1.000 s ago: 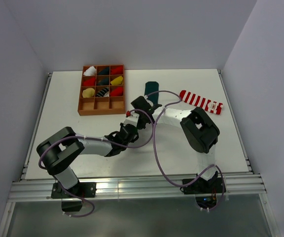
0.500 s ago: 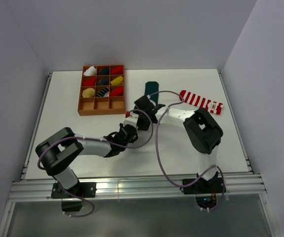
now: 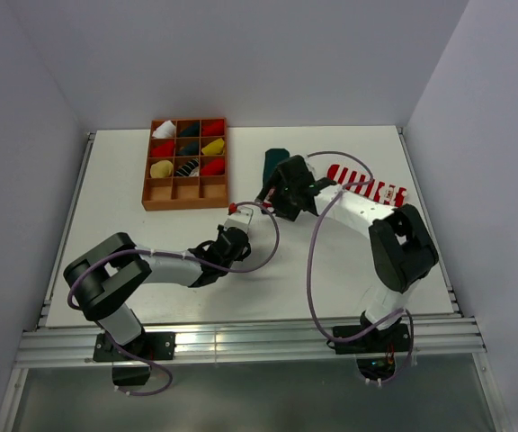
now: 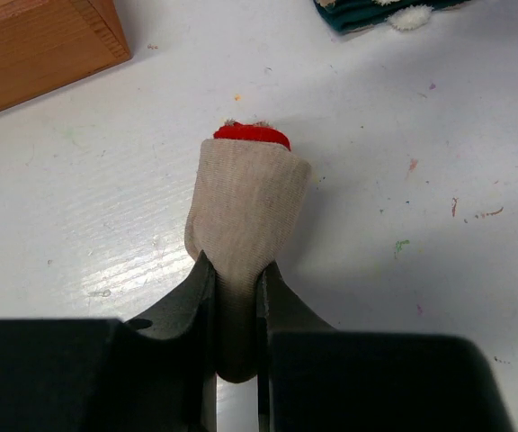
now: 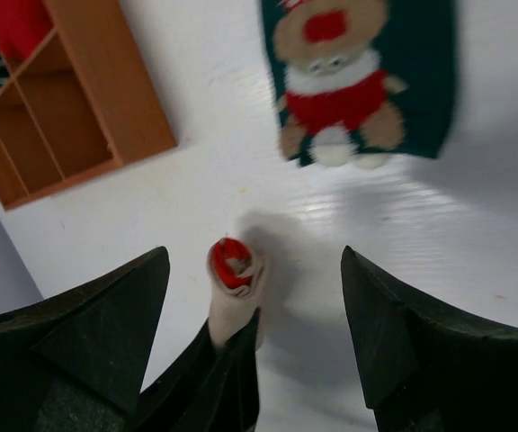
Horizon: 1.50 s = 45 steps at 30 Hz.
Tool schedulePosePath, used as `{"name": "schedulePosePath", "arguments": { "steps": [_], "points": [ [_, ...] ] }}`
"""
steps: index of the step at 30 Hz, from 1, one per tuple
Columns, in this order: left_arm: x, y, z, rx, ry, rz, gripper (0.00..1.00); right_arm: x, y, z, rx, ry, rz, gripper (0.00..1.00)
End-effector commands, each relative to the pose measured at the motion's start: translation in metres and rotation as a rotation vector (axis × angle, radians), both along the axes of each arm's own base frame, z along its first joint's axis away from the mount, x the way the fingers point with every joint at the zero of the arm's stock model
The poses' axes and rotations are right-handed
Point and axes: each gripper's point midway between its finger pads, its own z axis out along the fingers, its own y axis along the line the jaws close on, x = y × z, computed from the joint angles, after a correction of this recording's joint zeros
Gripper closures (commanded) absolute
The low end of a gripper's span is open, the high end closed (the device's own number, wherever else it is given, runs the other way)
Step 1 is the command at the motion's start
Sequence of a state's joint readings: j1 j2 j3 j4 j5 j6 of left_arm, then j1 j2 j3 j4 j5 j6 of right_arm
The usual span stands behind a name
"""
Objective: Roll the socks
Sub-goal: Pick up the sock at the center of the board, then place the sock in the storage box.
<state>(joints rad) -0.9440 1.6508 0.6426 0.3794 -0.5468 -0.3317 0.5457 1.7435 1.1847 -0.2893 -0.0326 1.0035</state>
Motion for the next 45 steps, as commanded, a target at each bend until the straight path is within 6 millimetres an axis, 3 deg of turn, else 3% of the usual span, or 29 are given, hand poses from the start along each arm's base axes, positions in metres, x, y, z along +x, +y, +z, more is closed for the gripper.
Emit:
{"name": "schedulePosePath", "arguments": {
  "steps": [1,3,9,10,12,13,15,16,21,25,32,38,40,42,44,45],
  "points": [
    [-0.023,0.019,-0.032,0.101,0.108,-0.03,0.99,0.007,-0.046,0.019,-0.041,-0.045,-0.098,0.16],
    [-0.023,0.019,-0.032,0.101,0.109,-0.031,0.99,0.003,-0.063,0.017,-0.058,-0.041,-0.122,0.15],
    [-0.022,0.017,-0.032,0.099,0.111,-0.037,0.99,-0.015,-0.125,0.048,-0.13,-0.103,-0.197,0.12],
    [-0.022,0.017,-0.031,0.095,0.109,-0.037,0.99,-0.018,-0.135,0.066,-0.144,-0.154,-0.212,0.12],
    [-0.022,0.016,-0.03,0.086,0.112,-0.042,0.99,-0.028,-0.153,0.078,-0.185,-0.177,-0.234,0.11],
    [-0.022,0.016,-0.029,0.084,0.114,-0.041,0.99,-0.033,-0.163,0.096,-0.198,-0.229,-0.26,0.11],
    [-0.021,0.016,-0.029,0.073,0.123,-0.042,0.99,-0.045,-0.172,0.108,-0.215,-0.255,-0.272,0.1],
    [-0.02,0.016,-0.027,0.064,0.123,-0.04,0.99,-0.053,-0.177,0.125,-0.211,-0.305,-0.275,0.1],
    [-0.018,0.015,-0.019,0.003,0.142,-0.046,0.99,-0.083,-0.196,0.144,-0.231,-0.373,-0.302,0.09],
    [-0.02,0.018,-0.024,-0.032,0.206,-0.045,0.99,-0.103,-0.205,0.151,-0.213,-0.416,-0.324,0.09],
    [-0.019,0.028,-0.023,-0.081,0.259,0.021,0.99,-0.12,-0.211,0.146,-0.215,-0.444,-0.311,0.09],
    [-0.001,0.042,0.018,-0.146,0.177,0.092,0.99,-0.124,-0.215,0.145,-0.25,-0.486,-0.279,0.09],
    [0.006,0.044,0.042,-0.17,0.135,0.079,0.99,-0.124,-0.211,0.147,-0.24,-0.504,-0.257,0.09],
    [0.015,0.046,0.07,-0.205,0.085,0.071,0.99,-0.123,-0.196,0.147,-0.194,-0.526,-0.181,0.09],
    [0.025,0.059,0.086,-0.207,0.059,0.088,1.0,-0.125,-0.183,0.138,-0.153,-0.518,-0.119,0.08],
    [0.036,0.069,0.104,-0.218,0.021,0.108,0.99,-0.123,-0.179,0.14,-0.133,-0.539,-0.108,0.07]
  ]
}}
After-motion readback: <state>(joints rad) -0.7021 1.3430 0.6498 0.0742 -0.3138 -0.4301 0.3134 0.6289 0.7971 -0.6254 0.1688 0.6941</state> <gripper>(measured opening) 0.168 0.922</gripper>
